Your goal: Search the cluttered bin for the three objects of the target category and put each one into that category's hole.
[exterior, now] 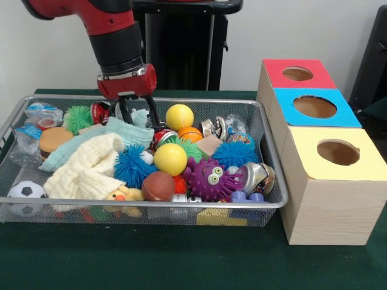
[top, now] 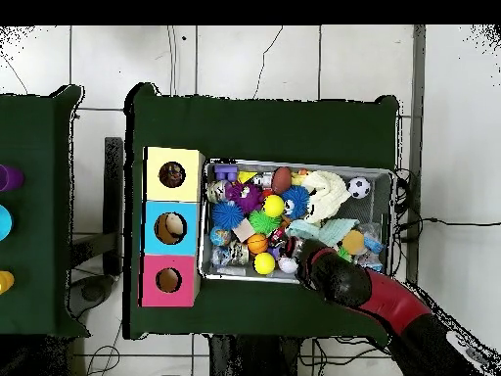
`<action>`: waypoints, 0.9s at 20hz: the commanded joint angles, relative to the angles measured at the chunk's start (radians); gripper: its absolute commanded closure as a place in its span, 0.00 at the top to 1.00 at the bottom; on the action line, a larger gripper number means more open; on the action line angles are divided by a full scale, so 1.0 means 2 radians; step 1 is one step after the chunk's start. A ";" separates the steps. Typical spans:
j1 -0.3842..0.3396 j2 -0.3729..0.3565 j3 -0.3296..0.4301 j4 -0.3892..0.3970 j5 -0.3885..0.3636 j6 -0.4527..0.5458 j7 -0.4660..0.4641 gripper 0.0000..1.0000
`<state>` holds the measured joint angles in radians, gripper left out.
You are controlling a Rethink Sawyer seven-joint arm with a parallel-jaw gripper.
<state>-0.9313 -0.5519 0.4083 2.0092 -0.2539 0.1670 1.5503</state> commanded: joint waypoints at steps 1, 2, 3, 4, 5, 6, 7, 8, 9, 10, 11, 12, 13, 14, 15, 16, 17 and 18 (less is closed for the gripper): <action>-0.013 0.037 -0.003 -0.049 -0.010 -0.037 0.058 1.00; -0.013 0.039 -0.003 -0.049 -0.011 -0.039 0.058 1.00; -0.014 0.038 -0.003 -0.048 -0.012 -0.039 0.057 1.00; -0.014 0.037 -0.003 -0.047 -0.012 -0.041 0.057 1.00; -0.013 0.037 -0.004 -0.047 -0.012 -0.042 0.057 1.00; -0.013 0.037 -0.005 -0.046 -0.012 -0.043 0.057 1.00; -0.011 0.037 -0.006 -0.046 -0.013 -0.045 0.057 1.00; -0.010 0.036 -0.008 -0.046 -0.014 -0.047 0.057 1.00; -0.013 0.037 -0.006 -0.044 -0.015 -0.051 0.058 1.00; -0.015 0.038 -0.004 -0.042 -0.015 -0.056 0.058 1.00; -0.017 0.039 -0.003 -0.041 -0.017 -0.060 0.058 1.00; -0.018 0.040 -0.002 -0.041 -0.018 -0.062 0.057 1.00; -0.019 0.040 -0.001 -0.039 -0.019 -0.066 0.059 1.00; -0.020 0.040 -0.001 -0.039 -0.019 -0.067 0.058 1.00; -0.020 0.040 -0.001 -0.038 -0.019 -0.069 0.059 1.00; -0.021 0.041 0.000 -0.038 -0.019 -0.070 0.059 1.00; -0.021 0.041 0.000 -0.037 -0.022 -0.075 0.058 1.00; -0.020 0.041 -0.001 -0.036 -0.022 -0.075 0.059 1.00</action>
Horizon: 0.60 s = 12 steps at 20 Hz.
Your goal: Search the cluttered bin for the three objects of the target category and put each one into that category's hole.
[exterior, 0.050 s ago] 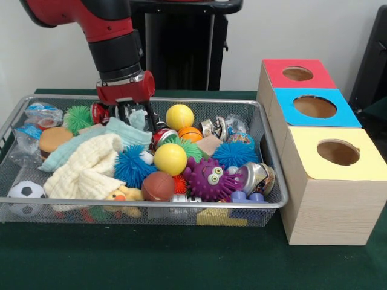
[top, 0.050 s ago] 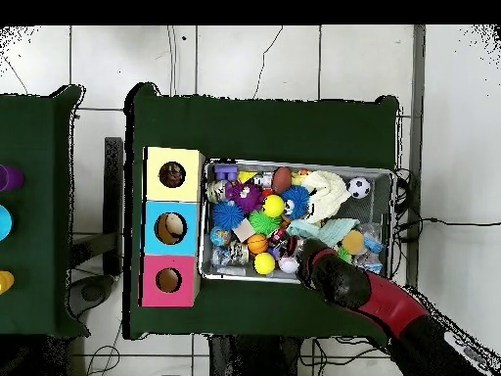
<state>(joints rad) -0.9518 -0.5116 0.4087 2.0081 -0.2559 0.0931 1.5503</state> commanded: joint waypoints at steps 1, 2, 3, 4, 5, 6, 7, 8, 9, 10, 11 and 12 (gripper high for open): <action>-0.009 0.022 -0.002 -0.035 -0.020 -0.038 0.060 1.00; -0.008 0.022 -0.003 -0.035 -0.020 -0.038 0.060 1.00; -0.006 0.021 -0.004 -0.033 -0.020 -0.041 0.062 1.00; -0.006 0.023 -0.005 -0.033 -0.021 -0.042 0.061 1.00; -0.006 0.025 -0.006 -0.034 -0.022 -0.043 0.060 1.00; -0.006 0.026 -0.006 -0.034 -0.022 -0.044 0.059 1.00; -0.006 0.027 -0.007 -0.034 -0.023 -0.046 0.060 1.00; -0.006 0.028 -0.008 -0.034 -0.024 -0.049 0.061 1.00; -0.006 0.029 -0.008 -0.032 -0.025 -0.051 0.061 1.00; -0.006 0.028 -0.009 -0.031 -0.025 -0.051 0.062 1.00; -0.004 0.025 -0.010 -0.029 -0.025 -0.052 0.063 1.00; -0.004 0.024 -0.011 -0.028 -0.025 -0.052 0.063 1.00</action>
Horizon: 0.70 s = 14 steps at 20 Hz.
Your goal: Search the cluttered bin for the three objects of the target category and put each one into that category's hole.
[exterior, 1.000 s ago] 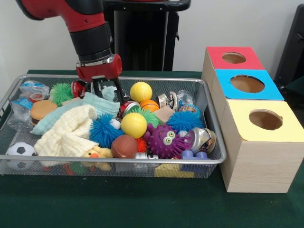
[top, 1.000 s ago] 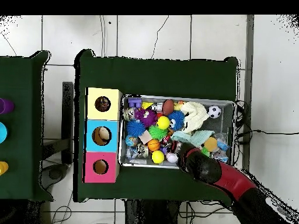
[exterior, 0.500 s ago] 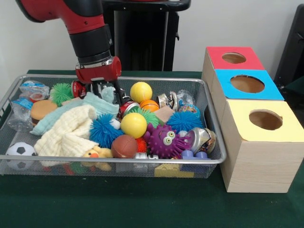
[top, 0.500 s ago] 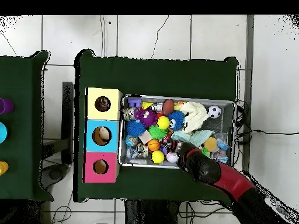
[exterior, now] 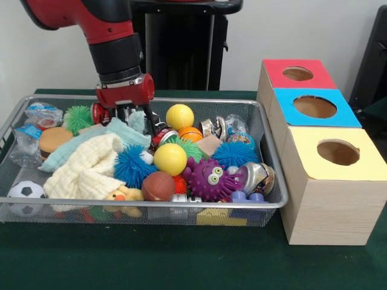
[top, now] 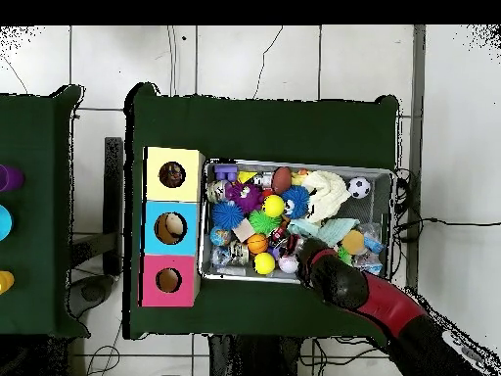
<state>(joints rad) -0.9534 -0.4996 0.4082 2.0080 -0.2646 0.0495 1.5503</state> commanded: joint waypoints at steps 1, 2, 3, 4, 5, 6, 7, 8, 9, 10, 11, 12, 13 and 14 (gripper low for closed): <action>-0.003 0.021 -0.012 -0.028 -0.022 -0.032 0.063 1.00; -0.003 0.021 -0.012 -0.027 -0.022 -0.034 0.063 1.00; 0.000 0.020 -0.016 -0.028 -0.023 -0.035 0.063 1.00; -0.002 0.021 -0.015 -0.027 -0.024 -0.038 0.063 0.00; -0.004 0.021 -0.014 -0.026 -0.023 -0.038 0.064 0.00; -0.005 0.022 -0.013 -0.026 -0.021 -0.038 0.065 0.00; -0.007 0.023 -0.012 -0.025 -0.020 -0.038 0.066 0.00; -0.008 0.023 -0.010 -0.024 -0.019 -0.037 0.066 0.00; -0.010 0.024 -0.009 -0.023 -0.020 -0.036 0.065 0.00; -0.009 0.023 -0.010 -0.023 -0.019 -0.034 0.065 0.00; -0.008 0.022 -0.010 -0.023 -0.018 -0.032 0.065 0.00; -0.006 0.020 -0.012 -0.022 -0.018 -0.031 0.065 0.00; -0.004 0.017 -0.013 -0.020 -0.019 -0.035 0.066 0.00; -0.003 0.016 -0.014 -0.018 -0.019 -0.038 0.068 0.00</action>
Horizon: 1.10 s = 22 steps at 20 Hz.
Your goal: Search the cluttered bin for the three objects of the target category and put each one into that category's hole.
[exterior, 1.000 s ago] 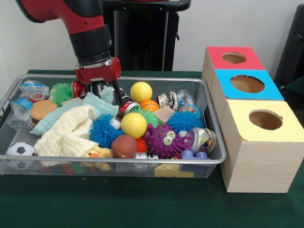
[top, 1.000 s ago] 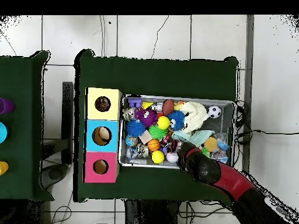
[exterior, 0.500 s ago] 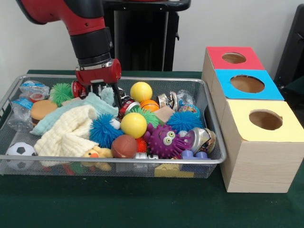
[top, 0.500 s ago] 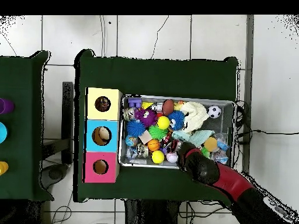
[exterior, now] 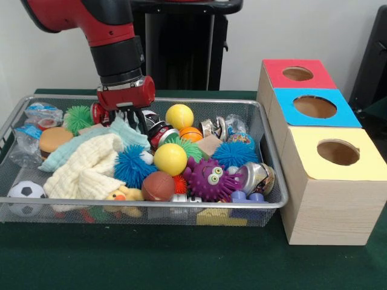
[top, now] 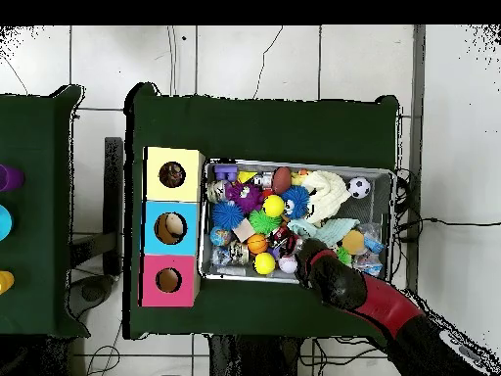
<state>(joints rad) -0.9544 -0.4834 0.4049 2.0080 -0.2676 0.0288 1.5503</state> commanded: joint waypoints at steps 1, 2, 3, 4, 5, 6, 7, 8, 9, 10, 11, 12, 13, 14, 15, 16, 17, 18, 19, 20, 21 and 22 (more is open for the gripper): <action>-0.002 0.006 -0.013 -0.016 -0.018 -0.029 0.069 0.00; -0.002 0.005 -0.013 -0.014 -0.017 -0.030 0.071 0.00; -0.004 -0.002 -0.011 -0.009 -0.016 -0.025 0.071 0.00; -0.005 -0.008 -0.011 -0.005 -0.014 -0.022 0.072 0.00; -0.006 -0.024 -0.010 0.004 -0.010 -0.012 0.073 0.00; -0.008 -0.033 -0.008 0.010 -0.008 -0.006 0.073 0.00; -0.013 -0.053 -0.004 0.022 -0.003 0.010 0.073 0.00; -0.016 -0.064 -0.002 0.029 0.000 0.017 0.073 0.00; -0.021 -0.080 0.001 0.038 0.004 0.028 0.072 0.00; -0.025 -0.096 0.004 0.048 0.008 0.039 0.071 0.00; -0.030 -0.114 0.007 0.058 0.013 0.052 0.069 0.00; -0.034 -0.122 0.010 0.063 0.015 0.057 0.068 0.00; -0.039 -0.135 0.012 0.071 0.018 0.066 0.066 0.00; -0.042 -0.141 0.014 0.076 0.020 0.069 0.066 0.00; -0.050 -0.150 0.018 0.085 0.020 0.071 0.064 0.00; -0.053 -0.154 0.020 0.089 0.021 0.073 0.064 0.00; -0.058 -0.160 0.022 0.097 0.023 0.076 0.064 0.00; -0.062 -0.162 0.024 0.101 0.023 0.077 0.064 0.00; -0.063 -0.162 0.024 0.104 0.024 0.076 0.066 0.00; -0.065 -0.162 0.025 0.107 0.023 0.073 0.066 0.00; -0.066 -0.162 0.024 0.110 0.022 0.071 0.068 0.00; -0.067 -0.162 0.024 0.113 0.022 0.068 0.070 0.00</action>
<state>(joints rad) -1.0690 -0.7498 0.4054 2.1788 -0.2644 0.0627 1.5503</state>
